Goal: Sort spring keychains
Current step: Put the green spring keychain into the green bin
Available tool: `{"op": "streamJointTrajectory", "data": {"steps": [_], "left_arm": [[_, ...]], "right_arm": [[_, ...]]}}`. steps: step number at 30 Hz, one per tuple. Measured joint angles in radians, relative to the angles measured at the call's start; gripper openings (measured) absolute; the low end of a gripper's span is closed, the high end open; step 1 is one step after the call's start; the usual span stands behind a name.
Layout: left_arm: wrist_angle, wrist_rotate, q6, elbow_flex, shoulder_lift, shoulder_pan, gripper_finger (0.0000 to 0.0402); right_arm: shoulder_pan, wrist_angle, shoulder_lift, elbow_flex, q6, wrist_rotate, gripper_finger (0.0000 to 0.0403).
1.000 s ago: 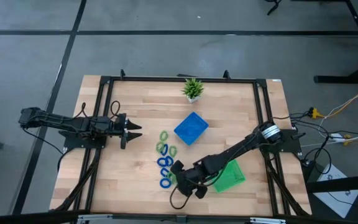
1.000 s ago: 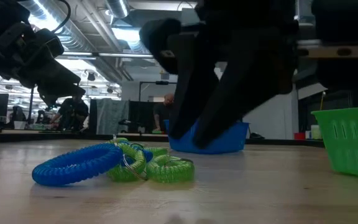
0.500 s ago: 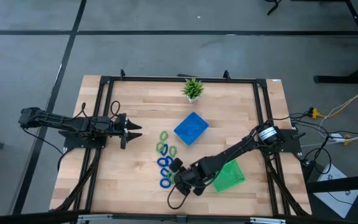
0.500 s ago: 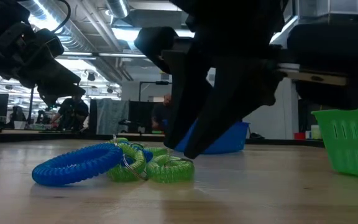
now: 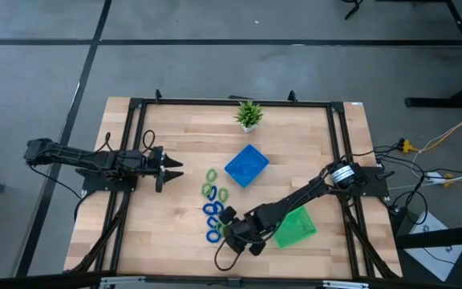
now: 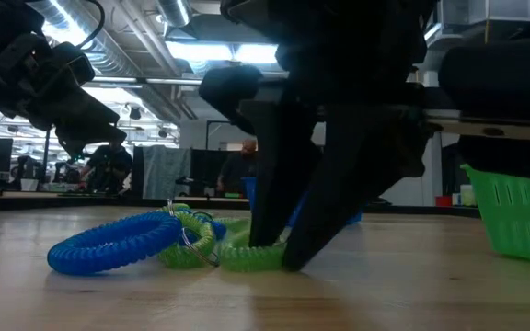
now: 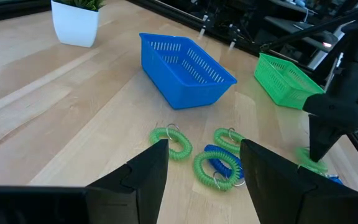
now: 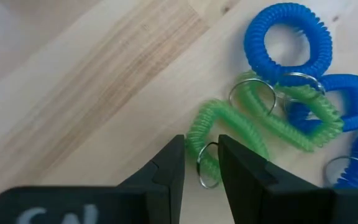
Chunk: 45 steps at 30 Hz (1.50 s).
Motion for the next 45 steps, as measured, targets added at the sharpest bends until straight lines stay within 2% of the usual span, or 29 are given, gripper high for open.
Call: {"op": "streamJointTrajectory", "data": {"steps": [4, 11, 15, 20, 24, 27, 34, 45], "left_arm": [[0.0, 0.0, 0.0, 0.0, 0.0, 0.0, 0.0194], [0.0, 0.0, 0.0, 0.0, 0.0, 0.0, 0.0194], [0.0, 0.0, 0.0, 0.0, 0.0, 0.0, 0.0194], [0.0, 0.0, 0.0, 0.0, 0.0, 0.0, 0.0194], [0.0, 0.0, 0.0, 0.0, 0.0, 0.0, 0.0194], [0.0, 0.0, 0.0, 0.0, 0.0, 0.0, 0.0194], [0.0, 0.0, 0.0, 0.0, 0.0, 0.0, 0.0194], [0.0, 0.0, 0.0, 0.0, 0.0, 0.0, 0.0194]], "right_arm": [[-0.002, 0.001, 0.0, 0.0, -0.001, -0.028, 0.0097], [0.0, 0.012, 0.0, -0.002, 0.005, 0.0, 0.0097], [0.0, 0.016, 0.0, -0.002, 0.114, -0.005, 0.0097], [-0.013, 0.001, 0.0, -0.002, 0.174, -0.117, 0.0097], [-0.026, -0.019, 0.0, -0.002, 0.228, -0.153, 0.0094], [-0.035, -0.031, -0.001, -0.001, 0.246, -0.156, 0.008], [-0.053, -0.053, -0.002, 0.0, 0.268, -0.159, 0.0009], [-0.066, -0.085, -0.001, 0.015, 0.264, -0.152, 0.0004]]}}
